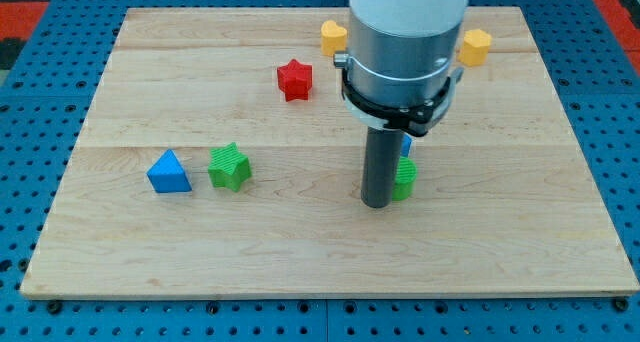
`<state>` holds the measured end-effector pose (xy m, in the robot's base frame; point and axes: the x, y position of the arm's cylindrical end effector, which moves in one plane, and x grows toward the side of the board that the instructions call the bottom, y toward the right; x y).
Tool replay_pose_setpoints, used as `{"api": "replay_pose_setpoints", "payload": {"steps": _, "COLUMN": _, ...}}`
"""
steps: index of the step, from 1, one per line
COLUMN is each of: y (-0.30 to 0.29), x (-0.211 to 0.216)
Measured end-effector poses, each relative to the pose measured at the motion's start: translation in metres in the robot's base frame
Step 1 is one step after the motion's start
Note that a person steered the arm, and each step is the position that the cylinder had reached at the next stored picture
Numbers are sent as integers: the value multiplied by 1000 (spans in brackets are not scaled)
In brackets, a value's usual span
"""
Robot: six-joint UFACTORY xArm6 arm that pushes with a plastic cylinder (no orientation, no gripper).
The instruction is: Push the green circle to the bottom of the yellow hexagon
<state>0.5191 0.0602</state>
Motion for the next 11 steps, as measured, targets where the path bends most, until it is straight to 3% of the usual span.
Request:
{"api": "replay_pose_setpoints", "payload": {"steps": 1, "y": 37, "x": -53}}
{"api": "replay_pose_setpoints", "payload": {"steps": 2, "y": 114, "x": -88}}
{"api": "replay_pose_setpoints", "payload": {"steps": 4, "y": 105, "x": -74}}
{"api": "replay_pose_setpoints", "payload": {"steps": 5, "y": 154, "x": -76}}
{"api": "replay_pose_setpoints", "payload": {"steps": 7, "y": 130, "x": -150}}
{"api": "replay_pose_setpoints", "payload": {"steps": 9, "y": 127, "x": -114}}
{"api": "replay_pose_setpoints", "payload": {"steps": 11, "y": 204, "x": -109}}
